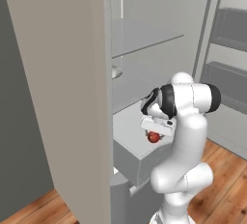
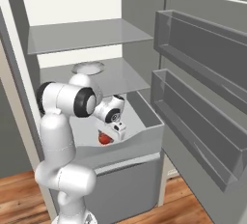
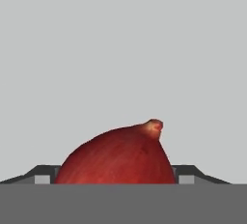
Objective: Place the onion and lemon inside the fridge drawer. Close the drawer after placing the vegetables.
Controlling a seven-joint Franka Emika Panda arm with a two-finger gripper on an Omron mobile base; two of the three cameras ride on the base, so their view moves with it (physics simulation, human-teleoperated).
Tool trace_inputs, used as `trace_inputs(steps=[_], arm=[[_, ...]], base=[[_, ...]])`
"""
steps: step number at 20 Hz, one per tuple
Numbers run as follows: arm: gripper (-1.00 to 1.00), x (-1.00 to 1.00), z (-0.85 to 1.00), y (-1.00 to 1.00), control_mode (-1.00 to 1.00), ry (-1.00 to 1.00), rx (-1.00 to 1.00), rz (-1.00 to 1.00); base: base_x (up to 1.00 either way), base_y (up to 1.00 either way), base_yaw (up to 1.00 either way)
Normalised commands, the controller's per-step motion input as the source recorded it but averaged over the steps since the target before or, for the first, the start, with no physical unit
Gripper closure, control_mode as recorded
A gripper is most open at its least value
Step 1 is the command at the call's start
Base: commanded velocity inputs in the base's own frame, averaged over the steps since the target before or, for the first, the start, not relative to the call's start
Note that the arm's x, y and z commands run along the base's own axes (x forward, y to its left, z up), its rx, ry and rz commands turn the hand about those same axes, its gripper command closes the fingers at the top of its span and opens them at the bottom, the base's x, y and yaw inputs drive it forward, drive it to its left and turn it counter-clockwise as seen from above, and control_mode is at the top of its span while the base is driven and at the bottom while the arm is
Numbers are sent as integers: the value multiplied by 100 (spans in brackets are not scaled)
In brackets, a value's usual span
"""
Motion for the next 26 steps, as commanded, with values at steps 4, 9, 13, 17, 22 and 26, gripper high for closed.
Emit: trace_inputs(steps=[4,9,13,17,22,26], arm=[[100,-14,-47,-28,-100,-10,0,0],[-100,-29,-35,-12,-100,-10,0,0],[-100,-13,-16,-5,-100,-6,0,0],[-100,-30,-4,-23,-100,-10,0,0],[-100,-51,-13,-60,-100,-4,0,0],[-100,-58,-12,-66,-100,-2,0,0]], base=[[0,0,0],[0,0,0],[0,0,0],[0,0,0],[0,0,0],[0,0,0]])
